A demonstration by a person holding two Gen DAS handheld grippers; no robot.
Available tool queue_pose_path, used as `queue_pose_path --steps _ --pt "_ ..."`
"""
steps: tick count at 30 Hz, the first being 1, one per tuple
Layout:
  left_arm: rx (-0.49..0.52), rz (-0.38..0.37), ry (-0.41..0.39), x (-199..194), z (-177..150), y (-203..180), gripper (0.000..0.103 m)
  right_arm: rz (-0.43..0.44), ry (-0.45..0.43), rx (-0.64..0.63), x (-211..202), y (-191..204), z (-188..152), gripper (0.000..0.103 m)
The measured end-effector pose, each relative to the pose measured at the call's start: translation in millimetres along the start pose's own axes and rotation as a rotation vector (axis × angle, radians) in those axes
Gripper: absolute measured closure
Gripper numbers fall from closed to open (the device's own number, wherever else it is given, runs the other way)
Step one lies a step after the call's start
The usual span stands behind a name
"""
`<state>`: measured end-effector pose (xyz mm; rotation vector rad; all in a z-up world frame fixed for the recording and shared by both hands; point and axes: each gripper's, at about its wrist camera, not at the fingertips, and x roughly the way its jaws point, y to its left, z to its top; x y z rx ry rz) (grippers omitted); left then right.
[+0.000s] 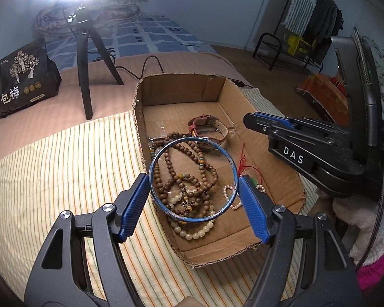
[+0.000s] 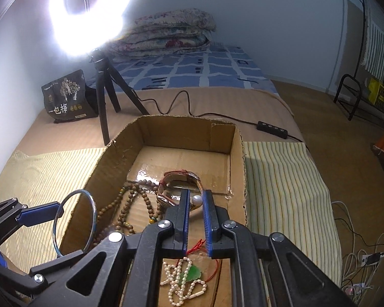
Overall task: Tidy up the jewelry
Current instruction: 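Carry the bangle into the box while the right tool carries the pearl bead and opens there, then open the left tool to drop the bangle onto the jewelry in the box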
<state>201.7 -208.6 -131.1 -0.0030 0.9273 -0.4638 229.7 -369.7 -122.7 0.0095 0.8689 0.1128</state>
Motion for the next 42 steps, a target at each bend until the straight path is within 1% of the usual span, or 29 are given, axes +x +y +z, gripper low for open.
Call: queue_pose_path --steps 5,8,14,19,21,22,24,28,29,30,32,33,35,37,39,42 --pt "0.011 -0.001 0.000 1 -1 -3 0.030 -0.001 0.002 0.001 0 -1 0 0.093" --pt "0.016 0.004 -0.002 1 -2 -4 0.030 0.000 -0.005 0.002 -2 -1 -1 0.081" --pt "0.022 0.015 -0.001 -3 -2 -5 0.030 -0.006 -0.015 -0.004 -7 2 0 0.075" --pt "0.027 0.021 -0.017 -15 -2 -3 0.030 -0.012 -0.024 -0.007 -15 5 1 0.069" --pt "0.030 0.025 -0.023 -20 -2 -3 0.030 -0.014 -0.027 -0.010 -19 7 0 0.064" --pt "0.030 0.028 -0.026 -23 -2 -2 0.030 -0.015 -0.029 -0.013 -21 7 0 0.061" --pt "0.030 0.031 -0.035 -29 -4 -1 0.030 -0.019 -0.038 -0.017 -28 10 0 0.052" --pt "0.036 0.039 -0.061 -47 -6 0 0.030 -0.014 -0.057 -0.017 -42 16 0 0.049" --pt "0.035 0.039 -0.068 -51 -6 0 0.030 -0.015 -0.061 -0.020 -47 18 0 0.046" --pt "0.036 0.036 -0.075 -57 -7 1 0.030 -0.018 -0.067 -0.023 -51 19 0 0.040" --pt "0.042 0.040 -0.091 -67 -7 1 0.030 -0.024 -0.084 -0.028 -61 24 0 0.031" --pt "0.045 0.044 -0.099 -72 -8 1 0.030 -0.026 -0.089 -0.030 -65 25 -1 0.029" --pt "0.047 0.042 -0.112 -82 -10 2 0.030 -0.023 -0.101 -0.031 -76 30 -2 0.028" --pt "0.051 0.049 -0.126 -93 -13 4 0.030 -0.022 -0.109 -0.030 -85 33 -3 0.025" --pt "0.056 0.054 -0.139 -102 -15 5 0.030 -0.026 -0.121 -0.031 -94 36 -5 0.018" --pt "0.060 0.063 -0.165 -118 -18 8 0.030 -0.035 -0.136 -0.038 -110 42 -8 0.016"
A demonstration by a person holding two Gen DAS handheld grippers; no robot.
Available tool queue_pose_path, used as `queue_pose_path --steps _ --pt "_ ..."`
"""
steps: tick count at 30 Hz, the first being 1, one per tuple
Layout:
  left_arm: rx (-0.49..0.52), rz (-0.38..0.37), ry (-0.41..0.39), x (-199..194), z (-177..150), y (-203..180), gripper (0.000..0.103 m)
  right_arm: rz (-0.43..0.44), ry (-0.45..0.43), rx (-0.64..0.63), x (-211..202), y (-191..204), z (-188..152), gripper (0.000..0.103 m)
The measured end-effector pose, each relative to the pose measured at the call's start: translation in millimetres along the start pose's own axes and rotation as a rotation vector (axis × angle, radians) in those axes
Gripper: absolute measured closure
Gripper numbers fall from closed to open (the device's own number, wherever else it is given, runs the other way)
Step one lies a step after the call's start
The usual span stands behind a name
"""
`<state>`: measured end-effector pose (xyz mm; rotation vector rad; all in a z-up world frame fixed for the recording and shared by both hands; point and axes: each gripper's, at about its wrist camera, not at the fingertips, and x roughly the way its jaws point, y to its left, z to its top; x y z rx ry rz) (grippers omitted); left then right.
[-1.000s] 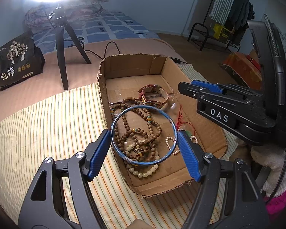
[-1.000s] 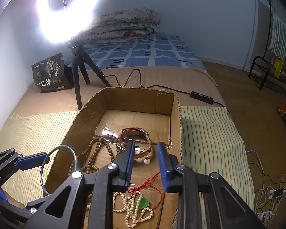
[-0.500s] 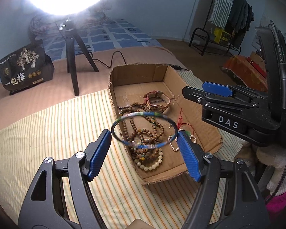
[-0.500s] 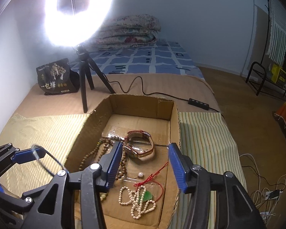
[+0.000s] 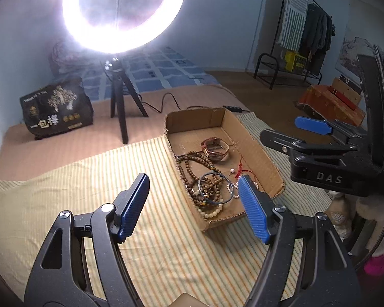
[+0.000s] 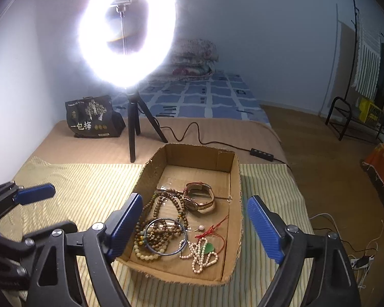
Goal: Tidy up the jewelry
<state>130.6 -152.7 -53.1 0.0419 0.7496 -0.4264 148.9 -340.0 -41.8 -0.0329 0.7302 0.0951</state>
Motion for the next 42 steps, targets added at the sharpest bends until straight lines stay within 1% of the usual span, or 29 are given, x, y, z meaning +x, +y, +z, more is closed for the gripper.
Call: queue_pose_path --steps 1,3,9,15,21,23,26,31,34,42 --pt "0.000 0.002 -0.011 -7 0 2 0.030 -0.001 -0.003 -0.003 -5 2 0 0.016" --pt "-0.001 0.005 -0.027 -18 -2 3 0.030 -0.005 -0.013 -0.009 -15 5 -1 0.011" --pt "0.006 0.013 -0.075 -51 -7 6 0.030 -0.028 -0.053 -0.032 -48 17 -6 0.001" --pt "0.025 0.023 -0.115 -74 -13 5 0.026 -0.038 -0.093 -0.024 -72 24 -11 0.000" --pt "0.036 0.039 -0.139 -84 -18 3 0.018 -0.053 -0.118 -0.019 -86 28 -18 0.000" --pt "0.042 0.044 -0.145 -85 -19 2 0.012 -0.061 -0.127 -0.021 -90 30 -21 0.000" --pt "0.052 0.060 -0.154 -86 -19 1 0.005 -0.071 -0.141 -0.015 -94 29 -22 0.000" --pt "0.068 0.086 -0.176 -88 -19 -4 0.001 -0.090 -0.154 -0.012 -93 28 -25 0.000" --pt "0.068 0.085 -0.176 -87 -20 -4 0.001 -0.113 -0.163 -0.023 -92 29 -27 0.000" --pt "0.063 0.096 -0.164 -82 -20 -5 0.001 -0.104 -0.158 0.002 -89 24 -30 0.000"
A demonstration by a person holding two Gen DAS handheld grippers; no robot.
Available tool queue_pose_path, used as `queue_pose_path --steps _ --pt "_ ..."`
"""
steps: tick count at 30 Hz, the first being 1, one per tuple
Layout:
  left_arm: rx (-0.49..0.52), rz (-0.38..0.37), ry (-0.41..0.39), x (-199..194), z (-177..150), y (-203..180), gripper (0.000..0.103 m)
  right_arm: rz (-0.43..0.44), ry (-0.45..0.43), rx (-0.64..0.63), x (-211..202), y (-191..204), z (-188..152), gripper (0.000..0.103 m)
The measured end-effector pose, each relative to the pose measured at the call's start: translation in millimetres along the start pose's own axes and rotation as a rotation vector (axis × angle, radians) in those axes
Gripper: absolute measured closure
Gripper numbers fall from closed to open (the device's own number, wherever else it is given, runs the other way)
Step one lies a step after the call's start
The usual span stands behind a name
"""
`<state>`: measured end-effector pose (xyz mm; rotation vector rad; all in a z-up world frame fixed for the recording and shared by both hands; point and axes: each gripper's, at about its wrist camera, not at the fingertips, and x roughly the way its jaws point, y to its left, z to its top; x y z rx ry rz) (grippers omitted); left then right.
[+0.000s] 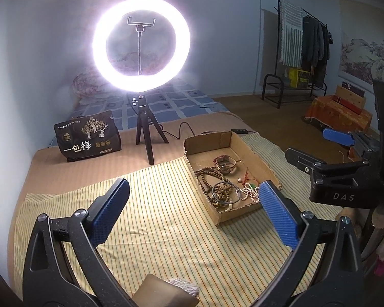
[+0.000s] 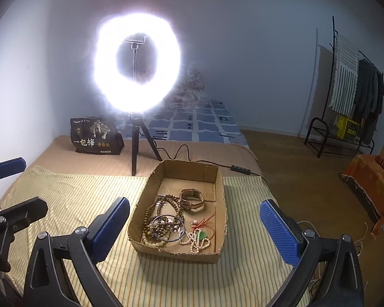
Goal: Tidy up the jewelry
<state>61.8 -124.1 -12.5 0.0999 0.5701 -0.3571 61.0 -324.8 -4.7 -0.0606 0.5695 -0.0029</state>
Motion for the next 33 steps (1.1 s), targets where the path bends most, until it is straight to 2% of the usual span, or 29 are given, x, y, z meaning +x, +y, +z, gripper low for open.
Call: queue_pose_path --steps 33 --pt "-0.008 0.006 0.012 -0.4 -2.7 1.7 0.000 0.002 0.014 0.014 3.2 -1.0 -3.9 0.000"
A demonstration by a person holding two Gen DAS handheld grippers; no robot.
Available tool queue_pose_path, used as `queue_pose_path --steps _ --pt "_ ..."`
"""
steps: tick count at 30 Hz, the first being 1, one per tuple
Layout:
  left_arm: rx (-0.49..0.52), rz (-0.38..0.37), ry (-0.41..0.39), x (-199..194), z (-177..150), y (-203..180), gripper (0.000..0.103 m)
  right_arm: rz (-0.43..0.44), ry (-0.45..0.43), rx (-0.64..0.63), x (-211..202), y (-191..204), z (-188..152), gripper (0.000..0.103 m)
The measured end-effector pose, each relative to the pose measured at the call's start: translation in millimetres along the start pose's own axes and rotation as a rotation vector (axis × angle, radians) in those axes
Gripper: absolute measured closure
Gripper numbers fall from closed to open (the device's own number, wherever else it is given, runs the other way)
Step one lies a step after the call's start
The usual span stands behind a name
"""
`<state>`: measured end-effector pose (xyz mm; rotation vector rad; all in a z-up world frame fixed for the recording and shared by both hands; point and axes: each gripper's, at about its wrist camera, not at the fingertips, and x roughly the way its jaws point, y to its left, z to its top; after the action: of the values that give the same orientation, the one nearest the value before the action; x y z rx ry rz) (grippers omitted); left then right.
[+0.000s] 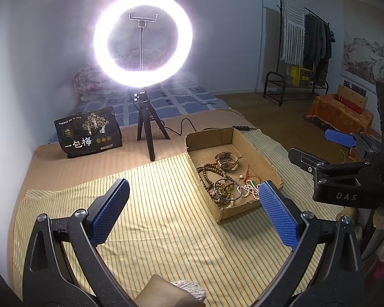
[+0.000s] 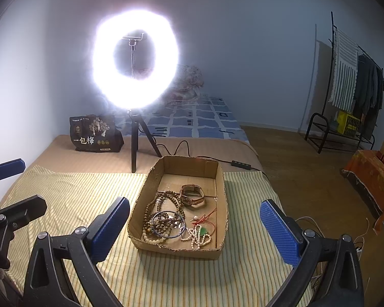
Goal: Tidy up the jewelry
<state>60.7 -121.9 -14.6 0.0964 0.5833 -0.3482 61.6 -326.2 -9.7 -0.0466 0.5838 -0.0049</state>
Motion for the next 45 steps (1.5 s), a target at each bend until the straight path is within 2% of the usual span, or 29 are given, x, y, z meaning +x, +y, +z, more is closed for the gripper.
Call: queue_pose_path --steps 45 --pt "-0.002 0.010 -0.003 0.3 -3.9 5.1 0.000 0.008 0.015 0.004 2.7 -2.8 -3.0 0.000"
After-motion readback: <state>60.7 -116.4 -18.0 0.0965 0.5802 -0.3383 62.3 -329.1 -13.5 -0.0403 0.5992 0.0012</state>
